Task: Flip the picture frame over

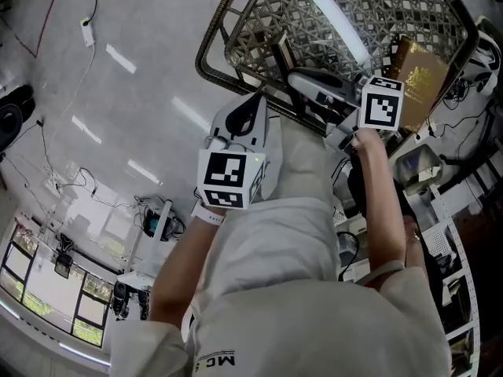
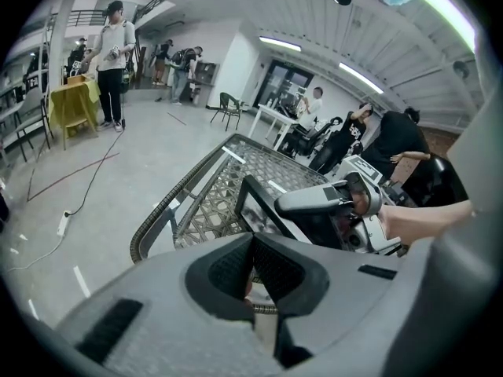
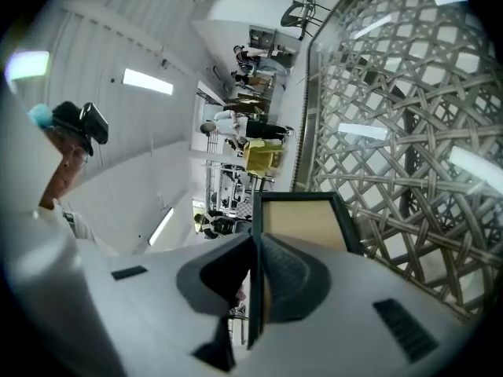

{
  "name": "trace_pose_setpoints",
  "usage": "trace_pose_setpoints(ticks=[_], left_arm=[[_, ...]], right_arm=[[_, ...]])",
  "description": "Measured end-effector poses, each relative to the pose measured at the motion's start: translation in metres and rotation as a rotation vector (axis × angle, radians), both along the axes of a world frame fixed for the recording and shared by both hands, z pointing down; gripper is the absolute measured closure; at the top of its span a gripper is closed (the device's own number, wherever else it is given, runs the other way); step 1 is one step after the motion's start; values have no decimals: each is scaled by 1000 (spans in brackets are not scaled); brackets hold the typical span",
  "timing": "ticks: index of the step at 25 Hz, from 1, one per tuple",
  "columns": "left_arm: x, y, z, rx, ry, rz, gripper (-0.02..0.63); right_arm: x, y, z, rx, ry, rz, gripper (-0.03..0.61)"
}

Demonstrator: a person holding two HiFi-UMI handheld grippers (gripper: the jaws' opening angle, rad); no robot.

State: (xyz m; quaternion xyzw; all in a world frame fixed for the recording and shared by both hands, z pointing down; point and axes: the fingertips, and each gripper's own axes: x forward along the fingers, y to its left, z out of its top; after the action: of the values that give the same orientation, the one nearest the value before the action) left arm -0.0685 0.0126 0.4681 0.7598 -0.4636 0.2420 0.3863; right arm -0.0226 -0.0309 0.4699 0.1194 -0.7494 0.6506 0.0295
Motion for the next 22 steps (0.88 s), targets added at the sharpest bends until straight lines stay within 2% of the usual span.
trace_pose_setpoints(ticks=[13,22], left_arm=[[13,-8,3,-5,2,18,594],[19,-12,5,-9,4,29,593]], right_arm=[[19,-12,0,-16,-62,59,522],[42,-22,1,-4,-60,100,515]])
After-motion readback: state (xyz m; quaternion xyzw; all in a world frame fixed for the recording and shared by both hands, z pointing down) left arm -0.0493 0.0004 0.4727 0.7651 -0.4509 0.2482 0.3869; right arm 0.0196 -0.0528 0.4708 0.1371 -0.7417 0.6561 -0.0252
